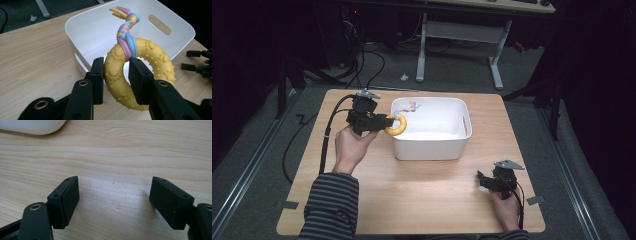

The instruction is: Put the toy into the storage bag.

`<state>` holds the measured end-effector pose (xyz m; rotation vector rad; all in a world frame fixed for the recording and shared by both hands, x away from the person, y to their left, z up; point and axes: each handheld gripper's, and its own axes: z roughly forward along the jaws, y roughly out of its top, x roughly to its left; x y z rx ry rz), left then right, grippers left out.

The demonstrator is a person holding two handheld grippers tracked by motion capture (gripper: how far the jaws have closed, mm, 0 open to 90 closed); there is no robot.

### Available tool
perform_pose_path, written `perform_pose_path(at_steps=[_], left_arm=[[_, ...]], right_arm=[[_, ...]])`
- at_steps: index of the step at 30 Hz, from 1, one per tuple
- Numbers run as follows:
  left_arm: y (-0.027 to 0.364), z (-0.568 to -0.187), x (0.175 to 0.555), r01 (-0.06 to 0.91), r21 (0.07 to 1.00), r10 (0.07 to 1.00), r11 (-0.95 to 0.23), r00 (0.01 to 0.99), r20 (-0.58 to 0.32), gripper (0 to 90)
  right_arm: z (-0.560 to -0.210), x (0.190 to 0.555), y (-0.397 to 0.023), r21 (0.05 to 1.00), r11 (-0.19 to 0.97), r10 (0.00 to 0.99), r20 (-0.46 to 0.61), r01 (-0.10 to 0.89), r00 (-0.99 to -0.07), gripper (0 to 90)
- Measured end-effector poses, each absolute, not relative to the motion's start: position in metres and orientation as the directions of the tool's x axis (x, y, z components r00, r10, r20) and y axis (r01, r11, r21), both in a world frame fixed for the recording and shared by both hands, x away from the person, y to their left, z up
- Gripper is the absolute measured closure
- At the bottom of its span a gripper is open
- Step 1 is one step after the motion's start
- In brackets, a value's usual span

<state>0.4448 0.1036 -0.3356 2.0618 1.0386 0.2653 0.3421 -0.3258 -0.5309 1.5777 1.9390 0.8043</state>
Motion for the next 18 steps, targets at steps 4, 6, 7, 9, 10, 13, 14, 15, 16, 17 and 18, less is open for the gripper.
perform_pose_path(at_steps=[4,6,7,9,10,13,14,15,16,17,18], left_arm=[[0.099,-0.335,0.449,0.586,0.730,0.750,-0.352,0.643,-0.155,66.2],[0.096,-0.335,0.450,0.583,0.729,0.747,-0.359,0.648,-0.150,66.2],[0.094,-0.335,0.451,0.582,0.728,0.745,-0.363,0.650,-0.148,66.2],[0.090,-0.335,0.452,0.578,0.729,0.743,-0.368,0.654,-0.144,66.2],[0.090,-0.335,0.452,0.578,0.729,0.743,-0.368,0.654,-0.144,66.2],[0.080,-0.335,0.454,0.562,0.733,0.728,-0.383,0.672,-0.135,66.2],[0.078,-0.337,0.455,0.562,0.732,0.724,-0.384,0.676,-0.139,66.2],[0.078,-0.337,0.455,0.562,0.732,0.724,-0.384,0.676,-0.139,66.2],[0.075,-0.338,0.457,0.565,0.727,0.721,-0.390,0.679,-0.141,66.2],[0.072,-0.341,0.460,0.571,0.719,0.721,-0.397,0.678,-0.140,66.2],[0.071,-0.342,0.463,0.573,0.713,0.722,-0.405,0.679,-0.135,66.2]], right_arm=[[-0.531,0.342,-0.326,0.718,0.150,0.981,-0.020,0.680,-0.195,24.0],[-0.531,0.342,-0.326,0.719,0.149,0.981,-0.020,0.678,-0.195,24.0],[-0.531,0.342,-0.326,0.718,0.150,0.981,-0.020,0.680,-0.195,24.0],[-0.531,0.342,-0.326,0.719,0.149,0.981,-0.020,0.678,-0.195,24.0],[-0.531,0.342,-0.326,0.719,0.149,0.981,-0.020,0.678,-0.195,24.0],[-0.531,0.342,-0.326,0.719,0.149,0.981,-0.020,0.679,-0.195,24.0],[-0.531,0.342,-0.326,0.719,0.150,0.981,-0.020,0.679,-0.195,24.0],[-0.531,0.342,-0.326,0.719,0.150,0.981,-0.020,0.679,-0.195,24.0],[-0.531,0.342,-0.326,0.719,0.150,0.981,-0.020,0.679,-0.195,24.0],[-0.531,0.342,-0.326,0.719,0.150,0.981,-0.020,0.679,-0.195,24.0],[-0.531,0.342,-0.326,0.719,0.149,0.981,-0.020,0.679,-0.195,24.0]])
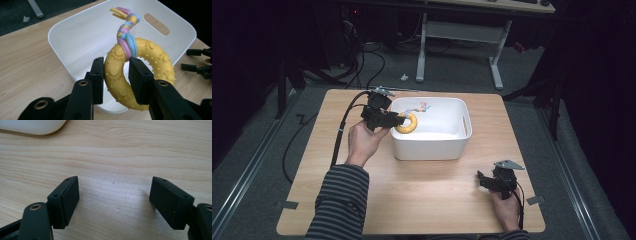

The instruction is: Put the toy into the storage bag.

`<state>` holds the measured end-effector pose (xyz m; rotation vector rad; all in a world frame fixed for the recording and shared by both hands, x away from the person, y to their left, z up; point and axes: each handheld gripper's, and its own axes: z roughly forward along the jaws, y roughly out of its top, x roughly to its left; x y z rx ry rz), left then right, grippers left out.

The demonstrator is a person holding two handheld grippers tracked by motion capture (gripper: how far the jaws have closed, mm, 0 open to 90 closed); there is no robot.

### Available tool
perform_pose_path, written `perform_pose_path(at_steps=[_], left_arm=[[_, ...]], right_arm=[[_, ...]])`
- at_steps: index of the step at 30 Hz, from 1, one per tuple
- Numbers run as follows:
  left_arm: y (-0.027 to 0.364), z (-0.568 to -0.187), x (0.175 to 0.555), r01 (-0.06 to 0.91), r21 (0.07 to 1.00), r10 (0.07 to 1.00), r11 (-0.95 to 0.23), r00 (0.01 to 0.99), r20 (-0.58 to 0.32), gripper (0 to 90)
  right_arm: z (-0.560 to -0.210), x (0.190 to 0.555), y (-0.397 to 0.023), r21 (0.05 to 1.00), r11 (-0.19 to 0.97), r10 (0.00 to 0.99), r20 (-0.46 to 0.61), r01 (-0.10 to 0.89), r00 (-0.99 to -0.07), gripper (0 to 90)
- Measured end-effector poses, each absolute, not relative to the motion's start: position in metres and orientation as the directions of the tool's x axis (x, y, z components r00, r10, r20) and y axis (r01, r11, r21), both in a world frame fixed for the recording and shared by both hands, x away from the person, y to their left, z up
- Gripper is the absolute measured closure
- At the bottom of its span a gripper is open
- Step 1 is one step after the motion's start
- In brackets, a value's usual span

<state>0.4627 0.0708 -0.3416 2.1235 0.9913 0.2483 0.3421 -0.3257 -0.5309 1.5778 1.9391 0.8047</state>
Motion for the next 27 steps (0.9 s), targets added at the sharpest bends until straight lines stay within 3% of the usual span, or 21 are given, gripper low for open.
perform_pose_path(at_steps=[27], left_arm=[[0.034,-0.368,0.476,0.585,0.653,0.710,-0.480,0.697,-0.103,66.1]], right_arm=[[-0.531,0.342,-0.326,0.719,0.149,0.981,-0.019,0.679,-0.195,24.0]])
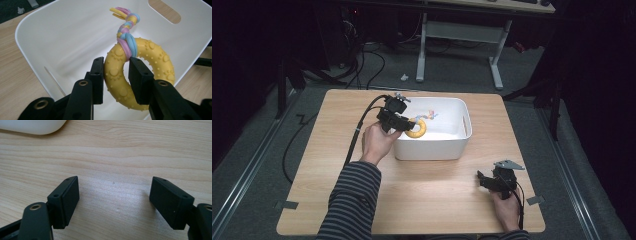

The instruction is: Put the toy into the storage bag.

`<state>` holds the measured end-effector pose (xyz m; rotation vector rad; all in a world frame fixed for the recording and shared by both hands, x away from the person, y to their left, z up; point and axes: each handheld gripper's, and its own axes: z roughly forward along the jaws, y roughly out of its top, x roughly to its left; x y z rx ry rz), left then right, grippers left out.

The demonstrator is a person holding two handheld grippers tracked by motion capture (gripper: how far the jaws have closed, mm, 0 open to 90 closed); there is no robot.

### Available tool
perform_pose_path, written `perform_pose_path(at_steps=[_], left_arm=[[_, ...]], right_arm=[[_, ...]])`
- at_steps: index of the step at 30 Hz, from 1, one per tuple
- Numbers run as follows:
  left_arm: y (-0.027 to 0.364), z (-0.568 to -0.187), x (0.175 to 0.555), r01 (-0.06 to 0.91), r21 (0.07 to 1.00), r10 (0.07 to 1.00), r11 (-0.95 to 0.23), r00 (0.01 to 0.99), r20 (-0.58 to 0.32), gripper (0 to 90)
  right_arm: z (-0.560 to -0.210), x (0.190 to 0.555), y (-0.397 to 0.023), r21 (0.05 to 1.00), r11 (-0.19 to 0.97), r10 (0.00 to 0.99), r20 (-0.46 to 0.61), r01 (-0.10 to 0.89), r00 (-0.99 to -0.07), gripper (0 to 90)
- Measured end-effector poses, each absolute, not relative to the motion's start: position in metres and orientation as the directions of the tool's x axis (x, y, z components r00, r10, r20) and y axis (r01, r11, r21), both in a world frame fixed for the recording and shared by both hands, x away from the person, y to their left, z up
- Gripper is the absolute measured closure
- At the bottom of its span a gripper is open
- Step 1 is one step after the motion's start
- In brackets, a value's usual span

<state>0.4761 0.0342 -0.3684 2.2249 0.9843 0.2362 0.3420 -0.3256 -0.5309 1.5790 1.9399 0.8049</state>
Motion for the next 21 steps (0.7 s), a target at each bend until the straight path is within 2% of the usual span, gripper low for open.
perform_pose_path(at_steps=[21], left_arm=[[0.027,-0.380,0.480,0.593,0.622,0.711,-0.511,0.698,-0.081,66.0]], right_arm=[[-0.531,0.342,-0.325,0.718,0.149,0.980,-0.018,0.680,-0.196,24.0]])
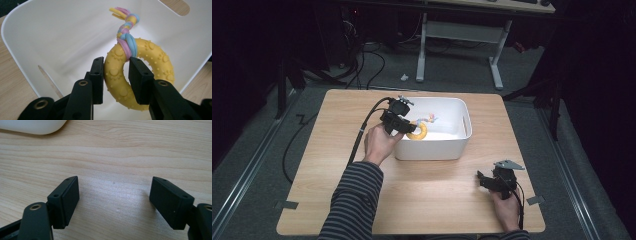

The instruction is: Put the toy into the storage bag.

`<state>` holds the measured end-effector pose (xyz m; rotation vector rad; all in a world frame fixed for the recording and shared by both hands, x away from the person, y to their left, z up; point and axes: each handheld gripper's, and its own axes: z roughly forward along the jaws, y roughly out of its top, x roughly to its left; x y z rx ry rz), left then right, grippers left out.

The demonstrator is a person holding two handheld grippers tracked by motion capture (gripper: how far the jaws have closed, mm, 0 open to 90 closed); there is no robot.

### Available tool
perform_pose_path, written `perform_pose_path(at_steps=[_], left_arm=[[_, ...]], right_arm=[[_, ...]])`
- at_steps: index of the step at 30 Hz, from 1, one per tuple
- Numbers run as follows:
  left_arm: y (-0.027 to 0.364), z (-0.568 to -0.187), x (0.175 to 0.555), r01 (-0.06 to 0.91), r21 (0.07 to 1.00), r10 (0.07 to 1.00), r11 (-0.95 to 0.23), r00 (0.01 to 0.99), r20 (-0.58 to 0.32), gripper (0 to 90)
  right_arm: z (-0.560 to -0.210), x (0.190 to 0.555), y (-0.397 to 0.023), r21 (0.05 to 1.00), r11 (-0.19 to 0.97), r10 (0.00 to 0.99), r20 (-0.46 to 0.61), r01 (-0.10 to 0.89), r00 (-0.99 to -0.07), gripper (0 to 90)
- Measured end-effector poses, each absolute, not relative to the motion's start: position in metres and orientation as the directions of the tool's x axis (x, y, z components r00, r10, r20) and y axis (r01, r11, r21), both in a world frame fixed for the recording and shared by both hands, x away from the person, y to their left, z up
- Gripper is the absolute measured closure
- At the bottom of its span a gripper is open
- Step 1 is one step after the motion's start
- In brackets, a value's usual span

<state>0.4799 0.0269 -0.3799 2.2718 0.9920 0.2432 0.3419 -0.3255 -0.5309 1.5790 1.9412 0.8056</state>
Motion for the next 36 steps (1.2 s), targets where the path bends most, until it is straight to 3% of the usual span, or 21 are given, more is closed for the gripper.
perform_pose_path(at_steps=[27,36], left_arm=[[0.036,-0.387,0.484,0.626,0.606,0.728,-0.491,0.677,-0.110,68.1],[0.039,-0.378,0.477,0.601,0.646,0.717,-0.471,0.687,-0.117,61.8]], right_arm=[[-0.531,0.342,-0.326,0.718,0.149,0.980,-0.018,0.680,-0.196,24.0],[-0.531,0.342,-0.325,0.718,0.149,0.980,-0.018,0.680,-0.196,23.9]])
